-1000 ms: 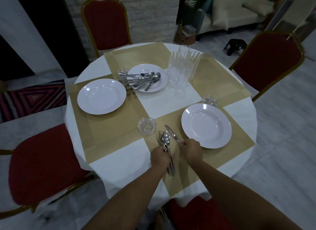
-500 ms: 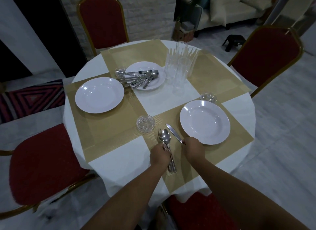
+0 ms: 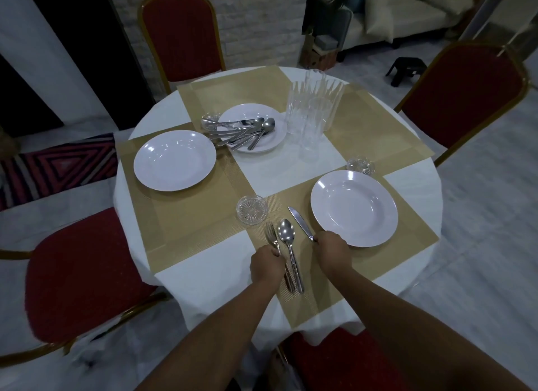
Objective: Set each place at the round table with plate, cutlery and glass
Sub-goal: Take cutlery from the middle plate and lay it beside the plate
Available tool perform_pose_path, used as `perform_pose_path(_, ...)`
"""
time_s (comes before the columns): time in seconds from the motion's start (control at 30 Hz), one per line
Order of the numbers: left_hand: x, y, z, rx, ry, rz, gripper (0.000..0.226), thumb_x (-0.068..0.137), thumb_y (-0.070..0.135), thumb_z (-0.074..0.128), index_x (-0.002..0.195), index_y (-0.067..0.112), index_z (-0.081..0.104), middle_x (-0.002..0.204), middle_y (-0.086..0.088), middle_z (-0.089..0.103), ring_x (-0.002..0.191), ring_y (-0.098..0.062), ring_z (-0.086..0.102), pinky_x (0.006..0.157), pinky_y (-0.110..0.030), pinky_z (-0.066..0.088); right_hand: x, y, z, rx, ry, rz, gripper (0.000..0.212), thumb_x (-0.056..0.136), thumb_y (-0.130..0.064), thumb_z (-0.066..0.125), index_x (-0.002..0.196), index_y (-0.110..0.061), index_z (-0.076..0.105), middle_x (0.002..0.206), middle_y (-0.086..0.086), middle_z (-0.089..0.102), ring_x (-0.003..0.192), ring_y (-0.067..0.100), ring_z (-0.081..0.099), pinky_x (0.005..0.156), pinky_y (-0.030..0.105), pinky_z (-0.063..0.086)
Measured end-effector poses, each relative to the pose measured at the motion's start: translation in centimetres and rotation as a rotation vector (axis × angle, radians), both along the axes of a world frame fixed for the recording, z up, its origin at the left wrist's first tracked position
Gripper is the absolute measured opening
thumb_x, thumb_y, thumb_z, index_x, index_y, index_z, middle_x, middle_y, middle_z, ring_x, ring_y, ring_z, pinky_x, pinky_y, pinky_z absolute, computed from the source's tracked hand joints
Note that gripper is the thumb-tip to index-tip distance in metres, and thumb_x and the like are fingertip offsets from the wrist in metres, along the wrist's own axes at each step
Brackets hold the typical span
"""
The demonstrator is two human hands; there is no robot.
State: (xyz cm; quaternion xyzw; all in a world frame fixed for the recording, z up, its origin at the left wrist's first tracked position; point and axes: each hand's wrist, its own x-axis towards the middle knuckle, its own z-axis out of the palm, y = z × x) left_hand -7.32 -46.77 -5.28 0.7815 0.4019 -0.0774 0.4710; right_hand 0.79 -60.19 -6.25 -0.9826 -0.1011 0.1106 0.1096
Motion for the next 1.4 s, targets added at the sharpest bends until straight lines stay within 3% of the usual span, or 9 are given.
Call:
perform_pose_path(0.23,-0.1,0.1,-0.4,-0.008,-0.011,-0.017,0.011,0.082,0.014,0.064,0.089,0.017,0.056,0.086,-0.005,0.068,0.077,-0.025,0.069,0.072,-0.041,0.059,0.5,-0.2,0.1,0.021,0.010,0.026,0.022,0.096,-0.015,0.051,0.107,-0.013,0.070,0.100,0.003,0.068,0.090,0.018,0.065,0.073,0.022,0.044)
perform_pose_path(0.63,0.2,-0.2,-1.3,-0.094,-0.045,0.010,0.009,0.080,0.012,0.062,0.082,0.020,0.059,0.081,-0.009,0.071,0.078,-0.029,0.070,0.073,-0.044,0.059,0.9,-0.4,0.2,0.032,0.041,0.021,0.020,0.096,-0.019,0.055,0.107,-0.012,0.070,0.099,0.004,0.069,0.085,0.018,0.065,0.068,0.019,0.040)
perform_pose_path(0.77,0.2,-0.1,-1.1,-0.085,-0.047,0.005,0.008,0.081,0.012,0.062,0.084,0.019,0.061,0.082,-0.007,0.071,0.077,-0.027,0.070,0.073,-0.042,0.060,0.9,-0.3,0.2,0.035,0.026,0.032,0.020,0.096,-0.018,0.054,0.106,-0.012,0.070,0.097,0.003,0.065,0.074,0.013,0.054,0.067,0.020,0.039)
perform_pose_path(1.07,0.4,-0.3,-0.5,-0.079,-0.060,0.010,0.014,0.083,0.010,0.064,0.079,0.021,0.057,0.082,-0.009,0.071,0.077,-0.026,0.070,0.073,-0.043,0.060,0.7,-0.3,0.4,0.049,0.034,0.014,0.019,0.096,-0.018,0.053,0.105,-0.012,0.069,0.098,0.004,0.070,0.086,0.018,0.066,0.072,0.023,0.048)
perform_pose_path(1.23,0.4,0.0,-0.5,0.004,-0.044,-0.059,0.011,0.084,0.010,0.062,0.093,0.015,0.059,0.086,-0.008,0.070,0.079,-0.025,0.069,0.073,-0.036,0.058,-0.2,0.6,0.8,0.083,-0.004,0.083,0.020,0.095,-0.020,0.052,0.100,-0.012,0.070,0.097,0.003,0.069,0.086,0.018,0.066,0.073,0.024,0.047)
perform_pose_path(1.4,0.1,0.1,-0.3,0.049,-0.057,-0.106,0.020,0.086,0.012,0.059,0.104,0.014,0.053,0.095,-0.005,0.067,0.086,-0.025,0.065,0.068,-0.032,0.050,-1.7,1.9,0.1,0.150,0.083,0.090,0.019,0.087,-0.019,0.054,0.082,-0.012,0.071,0.080,0.004,0.069,0.076,0.021,0.065,0.067,0.030,0.052)
